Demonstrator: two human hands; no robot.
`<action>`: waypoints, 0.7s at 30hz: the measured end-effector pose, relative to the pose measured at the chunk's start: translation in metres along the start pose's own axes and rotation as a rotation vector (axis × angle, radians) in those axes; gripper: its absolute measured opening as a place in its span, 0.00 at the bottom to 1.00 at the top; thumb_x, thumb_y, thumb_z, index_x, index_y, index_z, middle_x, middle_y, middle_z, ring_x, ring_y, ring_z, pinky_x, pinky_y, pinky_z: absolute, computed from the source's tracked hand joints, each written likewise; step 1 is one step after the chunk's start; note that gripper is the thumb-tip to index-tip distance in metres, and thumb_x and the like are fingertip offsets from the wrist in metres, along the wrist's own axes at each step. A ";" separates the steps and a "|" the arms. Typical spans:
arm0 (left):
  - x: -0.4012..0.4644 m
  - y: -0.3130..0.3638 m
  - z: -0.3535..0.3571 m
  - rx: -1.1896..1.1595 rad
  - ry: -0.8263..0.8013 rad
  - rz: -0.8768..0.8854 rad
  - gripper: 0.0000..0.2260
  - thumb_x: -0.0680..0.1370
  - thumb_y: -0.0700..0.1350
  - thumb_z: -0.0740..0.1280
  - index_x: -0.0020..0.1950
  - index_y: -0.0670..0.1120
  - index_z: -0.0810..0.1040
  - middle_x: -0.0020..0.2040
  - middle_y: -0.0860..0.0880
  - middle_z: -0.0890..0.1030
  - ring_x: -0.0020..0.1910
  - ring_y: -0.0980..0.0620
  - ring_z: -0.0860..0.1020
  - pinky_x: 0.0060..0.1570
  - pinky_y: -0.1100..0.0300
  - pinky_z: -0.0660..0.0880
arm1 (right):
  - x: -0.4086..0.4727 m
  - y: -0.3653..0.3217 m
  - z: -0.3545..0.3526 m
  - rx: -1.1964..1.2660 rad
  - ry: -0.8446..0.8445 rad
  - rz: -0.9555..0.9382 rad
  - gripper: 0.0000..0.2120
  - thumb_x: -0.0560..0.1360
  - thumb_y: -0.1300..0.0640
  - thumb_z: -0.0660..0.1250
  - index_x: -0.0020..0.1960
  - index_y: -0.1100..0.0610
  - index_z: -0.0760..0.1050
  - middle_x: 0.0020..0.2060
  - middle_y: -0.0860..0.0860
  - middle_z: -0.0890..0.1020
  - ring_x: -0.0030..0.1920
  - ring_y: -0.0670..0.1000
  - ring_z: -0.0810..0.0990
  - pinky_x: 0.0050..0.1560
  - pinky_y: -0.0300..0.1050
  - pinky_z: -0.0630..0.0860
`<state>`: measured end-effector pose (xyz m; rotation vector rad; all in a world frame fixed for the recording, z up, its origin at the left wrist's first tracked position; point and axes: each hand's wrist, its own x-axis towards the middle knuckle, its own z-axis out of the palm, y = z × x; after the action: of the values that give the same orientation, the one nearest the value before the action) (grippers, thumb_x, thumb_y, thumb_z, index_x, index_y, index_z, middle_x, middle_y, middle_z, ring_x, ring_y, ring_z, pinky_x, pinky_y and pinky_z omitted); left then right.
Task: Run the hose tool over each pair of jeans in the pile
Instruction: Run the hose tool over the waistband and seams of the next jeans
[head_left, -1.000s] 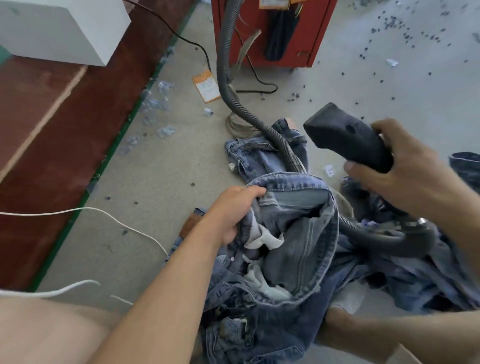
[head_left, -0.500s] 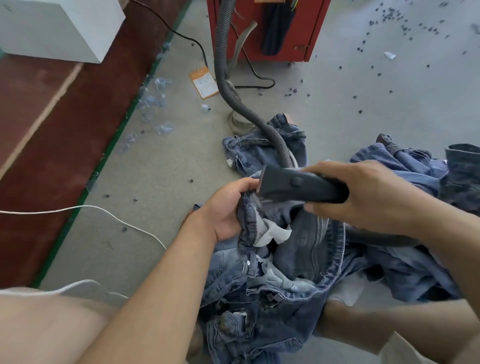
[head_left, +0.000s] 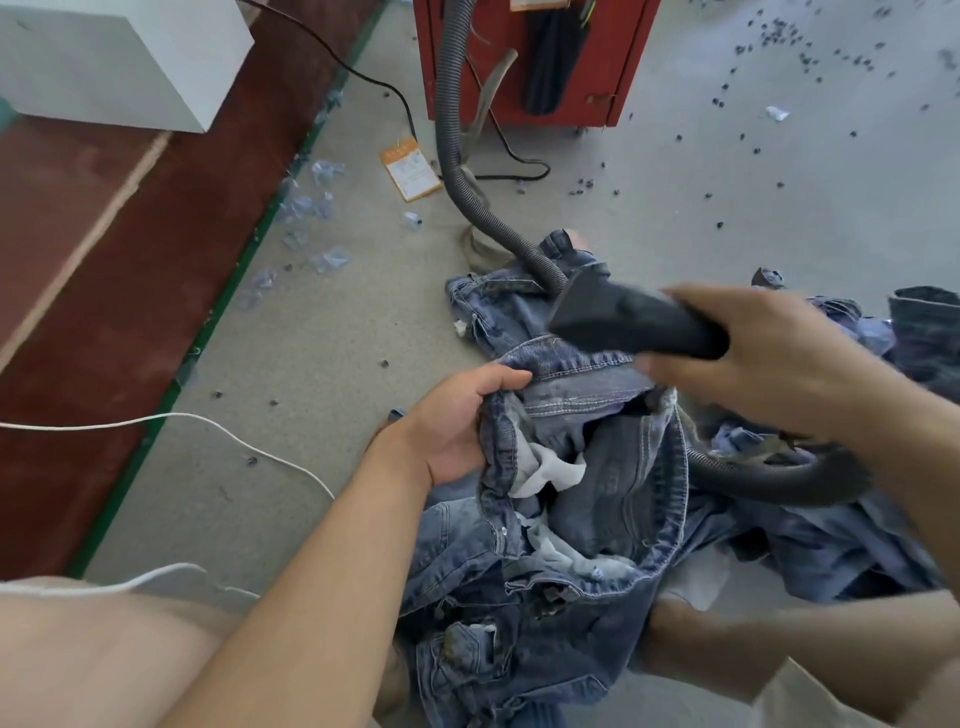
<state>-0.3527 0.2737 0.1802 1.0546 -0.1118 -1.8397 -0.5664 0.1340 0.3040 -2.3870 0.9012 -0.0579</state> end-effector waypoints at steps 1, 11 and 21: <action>0.000 0.000 -0.001 0.012 0.014 0.013 0.24 0.78 0.43 0.67 0.72 0.35 0.74 0.70 0.32 0.76 0.69 0.34 0.76 0.71 0.39 0.71 | 0.003 0.003 -0.007 0.056 0.023 0.057 0.07 0.73 0.44 0.73 0.49 0.39 0.78 0.32 0.43 0.83 0.28 0.43 0.80 0.28 0.35 0.73; -0.004 -0.004 0.008 0.072 -0.086 0.057 0.14 0.81 0.36 0.61 0.64 0.40 0.82 0.63 0.36 0.82 0.58 0.41 0.84 0.56 0.51 0.81 | 0.013 -0.014 -0.003 0.176 -0.146 0.058 0.04 0.76 0.48 0.74 0.46 0.41 0.79 0.27 0.47 0.82 0.24 0.45 0.79 0.25 0.33 0.72; -0.010 0.002 0.008 0.046 0.021 0.041 0.17 0.82 0.37 0.60 0.69 0.32 0.75 0.62 0.33 0.81 0.56 0.39 0.84 0.56 0.47 0.82 | 0.003 0.000 -0.018 -0.038 -0.286 0.105 0.10 0.72 0.48 0.75 0.53 0.40 0.81 0.31 0.46 0.83 0.28 0.45 0.81 0.28 0.38 0.74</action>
<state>-0.3554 0.2773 0.1924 1.0958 -0.1624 -1.7964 -0.5689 0.1228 0.3185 -2.3018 0.8935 0.3357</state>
